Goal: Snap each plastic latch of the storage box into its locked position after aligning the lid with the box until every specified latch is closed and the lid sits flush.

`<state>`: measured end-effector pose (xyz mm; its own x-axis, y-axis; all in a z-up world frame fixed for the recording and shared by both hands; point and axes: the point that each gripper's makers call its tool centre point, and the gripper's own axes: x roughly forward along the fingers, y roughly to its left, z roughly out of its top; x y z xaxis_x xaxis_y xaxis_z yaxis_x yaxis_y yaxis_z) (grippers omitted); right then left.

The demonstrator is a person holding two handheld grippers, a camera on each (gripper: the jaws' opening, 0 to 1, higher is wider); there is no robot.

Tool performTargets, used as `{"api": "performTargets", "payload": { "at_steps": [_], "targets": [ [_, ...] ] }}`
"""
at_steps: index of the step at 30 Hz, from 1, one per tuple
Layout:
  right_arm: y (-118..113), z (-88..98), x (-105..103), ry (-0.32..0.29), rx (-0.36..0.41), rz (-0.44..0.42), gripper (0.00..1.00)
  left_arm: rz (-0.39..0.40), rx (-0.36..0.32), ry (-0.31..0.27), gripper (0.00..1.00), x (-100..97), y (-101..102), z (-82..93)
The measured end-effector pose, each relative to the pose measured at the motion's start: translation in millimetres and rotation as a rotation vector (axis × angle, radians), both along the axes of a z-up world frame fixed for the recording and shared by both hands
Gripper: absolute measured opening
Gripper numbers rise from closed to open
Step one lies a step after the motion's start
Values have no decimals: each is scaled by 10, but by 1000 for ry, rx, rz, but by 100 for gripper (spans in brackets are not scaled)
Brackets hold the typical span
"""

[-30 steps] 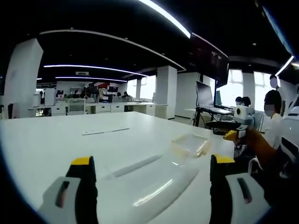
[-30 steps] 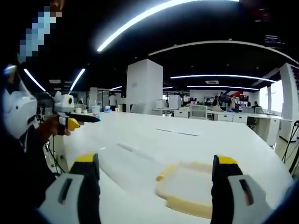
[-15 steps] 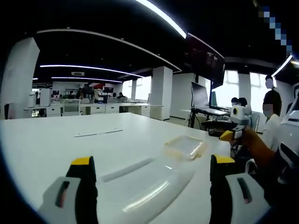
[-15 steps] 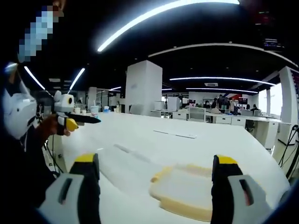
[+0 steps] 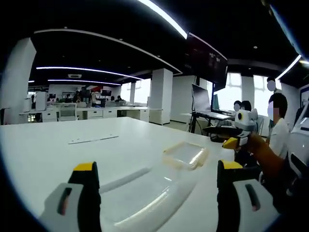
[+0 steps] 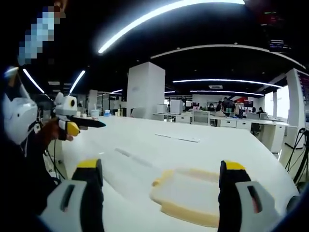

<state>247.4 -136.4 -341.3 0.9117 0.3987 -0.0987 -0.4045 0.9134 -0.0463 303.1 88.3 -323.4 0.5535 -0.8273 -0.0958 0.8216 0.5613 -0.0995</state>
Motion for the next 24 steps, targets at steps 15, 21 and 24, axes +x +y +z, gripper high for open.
{"api": "performTargets", "payload": {
  "at_steps": [15,21,24],
  "targets": [
    [-86,30,22,-8,-14,-4,100,-12,17,-13,100,27,-109,45],
    [-138,34,17,-6,-26,-10,100,-56,5,16,100,-23,-223,39],
    [-164,49,11,-8,-31,-13,100,-66,4,6,100,-40,-287,87]
  ]
}}
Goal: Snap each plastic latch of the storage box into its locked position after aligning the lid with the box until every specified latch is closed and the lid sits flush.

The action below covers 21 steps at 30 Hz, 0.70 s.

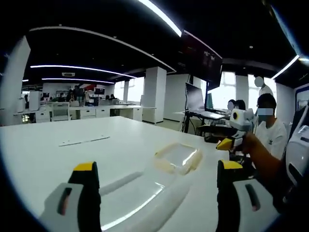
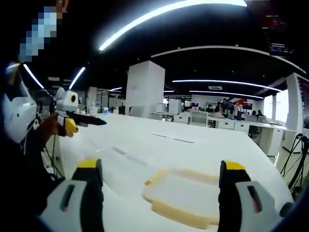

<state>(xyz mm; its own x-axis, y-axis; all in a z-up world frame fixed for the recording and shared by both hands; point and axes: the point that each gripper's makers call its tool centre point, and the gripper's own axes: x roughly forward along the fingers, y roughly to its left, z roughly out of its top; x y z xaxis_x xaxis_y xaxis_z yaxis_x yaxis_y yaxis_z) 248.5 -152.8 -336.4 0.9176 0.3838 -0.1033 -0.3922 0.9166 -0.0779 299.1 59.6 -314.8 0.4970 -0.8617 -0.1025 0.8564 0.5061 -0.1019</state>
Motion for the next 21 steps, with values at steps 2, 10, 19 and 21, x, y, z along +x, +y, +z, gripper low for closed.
{"api": "performTargets", "payload": {
  "at_steps": [2,10,19,21],
  "targets": [
    [-21,19,-15,-6,0,0,100,-14,-2,-1,100,-15,-59,26],
    [-119,15,-46,-8,0,-19,100,-29,10,-13,100,-34,-190,57],
    [-168,71,-50,-28,17,-14,100,-57,28,-17,100,-72,-292,55],
    [-171,80,-49,-31,20,-13,100,-58,30,-17,100,-74,-303,57]
  ]
}}
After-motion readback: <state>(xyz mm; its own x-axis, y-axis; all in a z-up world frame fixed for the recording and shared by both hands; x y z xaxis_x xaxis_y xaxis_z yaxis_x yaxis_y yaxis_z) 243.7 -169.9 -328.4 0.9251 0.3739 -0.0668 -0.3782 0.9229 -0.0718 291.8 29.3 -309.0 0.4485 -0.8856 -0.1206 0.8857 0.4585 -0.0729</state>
